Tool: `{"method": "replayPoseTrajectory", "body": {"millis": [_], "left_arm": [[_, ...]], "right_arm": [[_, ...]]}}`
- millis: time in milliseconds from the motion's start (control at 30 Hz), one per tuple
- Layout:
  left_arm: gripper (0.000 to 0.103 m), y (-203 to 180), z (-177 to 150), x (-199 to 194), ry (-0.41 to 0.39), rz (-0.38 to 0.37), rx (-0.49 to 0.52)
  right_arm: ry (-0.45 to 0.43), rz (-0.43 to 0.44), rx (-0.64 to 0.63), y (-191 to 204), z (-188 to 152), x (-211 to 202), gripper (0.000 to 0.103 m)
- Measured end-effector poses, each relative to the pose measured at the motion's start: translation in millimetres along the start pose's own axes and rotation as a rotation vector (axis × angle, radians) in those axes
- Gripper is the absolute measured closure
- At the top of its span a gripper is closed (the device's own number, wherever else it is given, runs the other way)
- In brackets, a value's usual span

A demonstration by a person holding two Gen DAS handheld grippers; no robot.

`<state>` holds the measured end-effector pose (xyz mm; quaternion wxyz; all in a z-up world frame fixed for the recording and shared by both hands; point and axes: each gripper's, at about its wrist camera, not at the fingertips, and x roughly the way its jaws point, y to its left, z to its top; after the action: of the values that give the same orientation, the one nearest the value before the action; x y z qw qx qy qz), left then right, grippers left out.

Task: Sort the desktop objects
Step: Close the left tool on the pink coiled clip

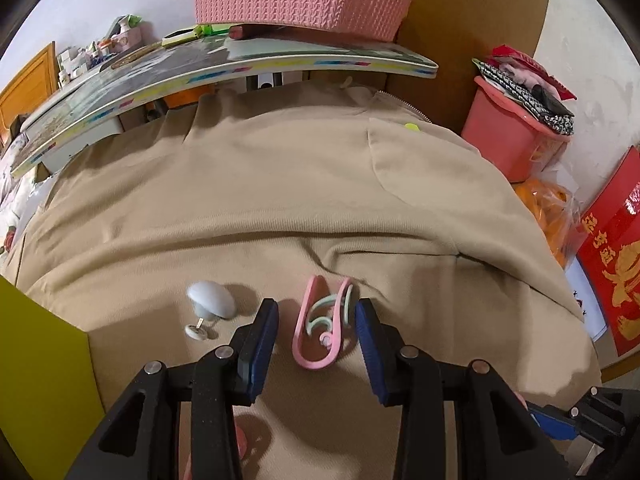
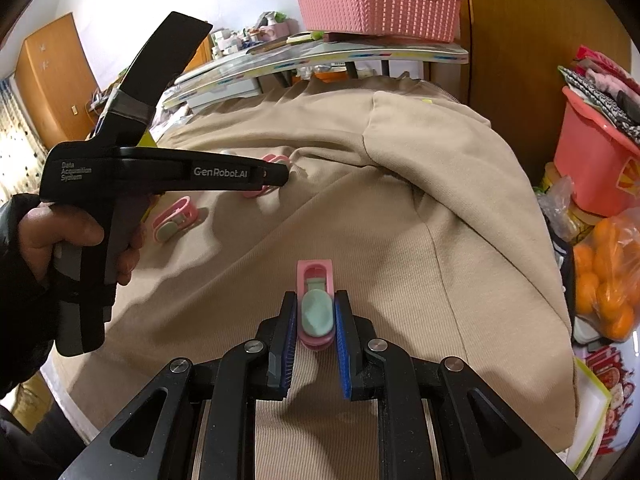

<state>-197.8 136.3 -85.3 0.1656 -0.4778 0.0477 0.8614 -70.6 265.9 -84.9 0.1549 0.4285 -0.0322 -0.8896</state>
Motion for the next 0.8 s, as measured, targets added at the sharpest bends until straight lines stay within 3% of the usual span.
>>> {"method": "replayPoseTrajectory", "body": {"millis": [433, 667, 800], "left_arm": [[0.062, -0.4, -2.2, 0.3, -0.038, 0.000, 0.005], [0.063, -6.0, -6.4, -1.1, -0.046, 0.037, 0.031], [0.078, -0.5, -7.5, -3.1, -0.045, 0.032, 0.008]], "right_arm": [[-0.012, -0.006, 0.006, -0.4, 1.2, 0.5, 0.085], [-0.015, -0.006, 0.010, -1.5, 1.4, 0.8, 0.085], [-0.016, -0.010, 0.012, -1.2, 1.4, 1.2, 0.085]]}}
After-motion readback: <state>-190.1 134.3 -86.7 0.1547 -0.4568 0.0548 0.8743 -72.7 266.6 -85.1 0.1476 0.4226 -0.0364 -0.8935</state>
